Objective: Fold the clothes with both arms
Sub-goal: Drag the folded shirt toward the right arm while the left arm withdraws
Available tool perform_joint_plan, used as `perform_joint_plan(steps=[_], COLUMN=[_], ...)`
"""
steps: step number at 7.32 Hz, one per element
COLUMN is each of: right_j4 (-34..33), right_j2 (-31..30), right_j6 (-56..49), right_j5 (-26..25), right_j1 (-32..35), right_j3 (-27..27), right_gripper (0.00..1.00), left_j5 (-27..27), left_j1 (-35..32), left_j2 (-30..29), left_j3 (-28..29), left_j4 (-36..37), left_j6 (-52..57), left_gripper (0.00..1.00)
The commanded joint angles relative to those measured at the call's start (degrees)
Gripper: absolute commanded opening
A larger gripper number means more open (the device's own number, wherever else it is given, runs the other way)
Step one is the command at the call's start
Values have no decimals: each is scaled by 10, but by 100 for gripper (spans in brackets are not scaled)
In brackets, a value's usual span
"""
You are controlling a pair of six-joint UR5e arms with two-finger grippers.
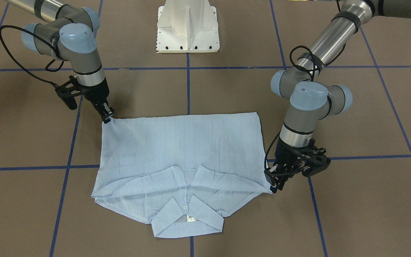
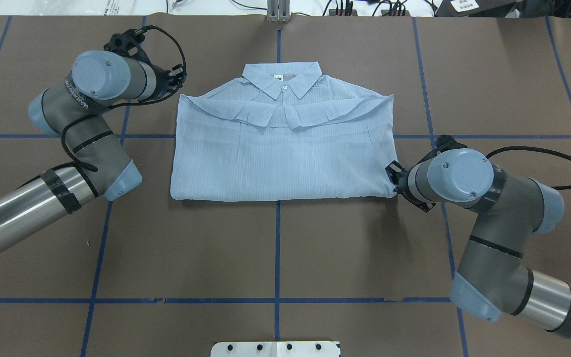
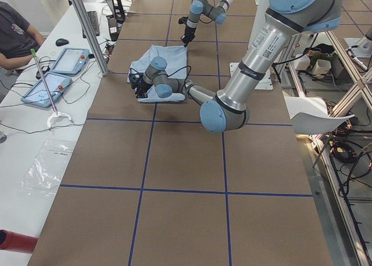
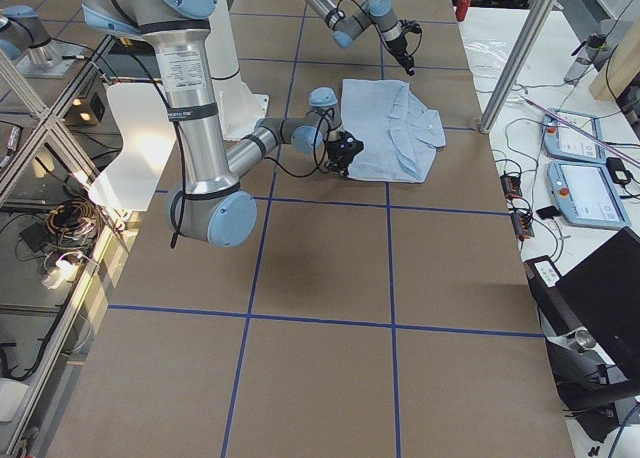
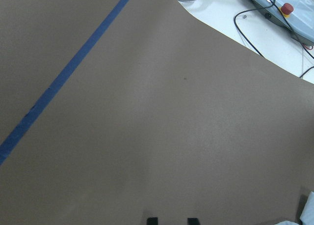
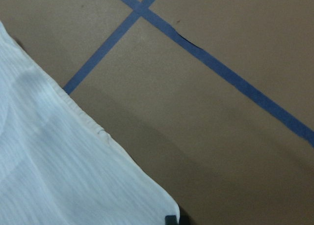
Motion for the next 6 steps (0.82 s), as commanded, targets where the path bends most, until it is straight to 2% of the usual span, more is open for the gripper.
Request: perform_joint_plan(steps=[1, 3, 5, 6], right_j4=[-5, -6, -7, -7], right_j2=[-78, -164, -203, -207], right_j6=[1, 1, 4, 34], right_j5=[52, 70, 166, 177], right_j1=[-9, -102, -195, -257], right_j3=[94, 189, 222, 233], right_gripper=[0, 0, 0, 0], left_j5=[-4, -20, -96, -122], left_j1=[-1, 0, 1, 5], left_j2=[3, 6, 41, 43], left_j3=[-31, -76, -152, -169], left_j4=[3, 5, 6, 6], left_j6=[-1, -6, -36, -73], left_gripper=[32, 32, 32, 32])
